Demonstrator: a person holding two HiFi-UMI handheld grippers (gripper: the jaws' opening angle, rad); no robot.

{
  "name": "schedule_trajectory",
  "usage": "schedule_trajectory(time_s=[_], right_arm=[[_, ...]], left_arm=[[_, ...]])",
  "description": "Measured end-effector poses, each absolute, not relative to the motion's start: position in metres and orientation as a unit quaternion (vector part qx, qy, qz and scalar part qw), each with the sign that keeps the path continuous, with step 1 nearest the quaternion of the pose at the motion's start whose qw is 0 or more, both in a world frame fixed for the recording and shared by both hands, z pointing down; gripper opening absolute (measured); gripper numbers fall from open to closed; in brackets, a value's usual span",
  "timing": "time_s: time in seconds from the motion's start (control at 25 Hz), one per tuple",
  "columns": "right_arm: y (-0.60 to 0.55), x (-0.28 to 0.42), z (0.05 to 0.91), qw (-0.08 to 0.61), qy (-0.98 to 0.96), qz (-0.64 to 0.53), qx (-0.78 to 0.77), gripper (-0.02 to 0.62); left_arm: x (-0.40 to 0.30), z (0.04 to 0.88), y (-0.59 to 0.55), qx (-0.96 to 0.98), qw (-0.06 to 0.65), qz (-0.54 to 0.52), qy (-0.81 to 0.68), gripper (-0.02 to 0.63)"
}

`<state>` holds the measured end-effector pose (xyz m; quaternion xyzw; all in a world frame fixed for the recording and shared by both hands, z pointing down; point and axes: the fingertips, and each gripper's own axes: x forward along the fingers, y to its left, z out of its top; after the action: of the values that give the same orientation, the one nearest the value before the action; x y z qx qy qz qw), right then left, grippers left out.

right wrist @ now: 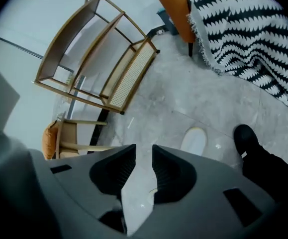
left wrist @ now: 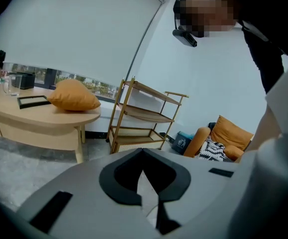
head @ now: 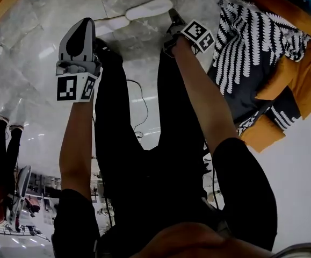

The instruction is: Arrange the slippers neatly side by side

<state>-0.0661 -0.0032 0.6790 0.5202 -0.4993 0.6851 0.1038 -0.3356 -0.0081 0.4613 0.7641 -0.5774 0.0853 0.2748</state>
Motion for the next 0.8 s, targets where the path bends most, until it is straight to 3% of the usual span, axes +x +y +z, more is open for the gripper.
schedule_trajectory(time_s=[0.04, 0.8], right_arm=[[0.000, -0.065, 0.692, 0.106, -0.491, 0.691, 0.520, 0.118], [0.054, -0.059, 0.857, 0.113, -0.367, 0.755, 0.532, 0.118]], left_arm=[[-0.334, 0.467, -0.010, 0.767, 0.276, 0.087, -0.573, 0.015], [-0.311, 0.555, -0.041, 0.809, 0.258, 0.111, -0.516, 0.015]])
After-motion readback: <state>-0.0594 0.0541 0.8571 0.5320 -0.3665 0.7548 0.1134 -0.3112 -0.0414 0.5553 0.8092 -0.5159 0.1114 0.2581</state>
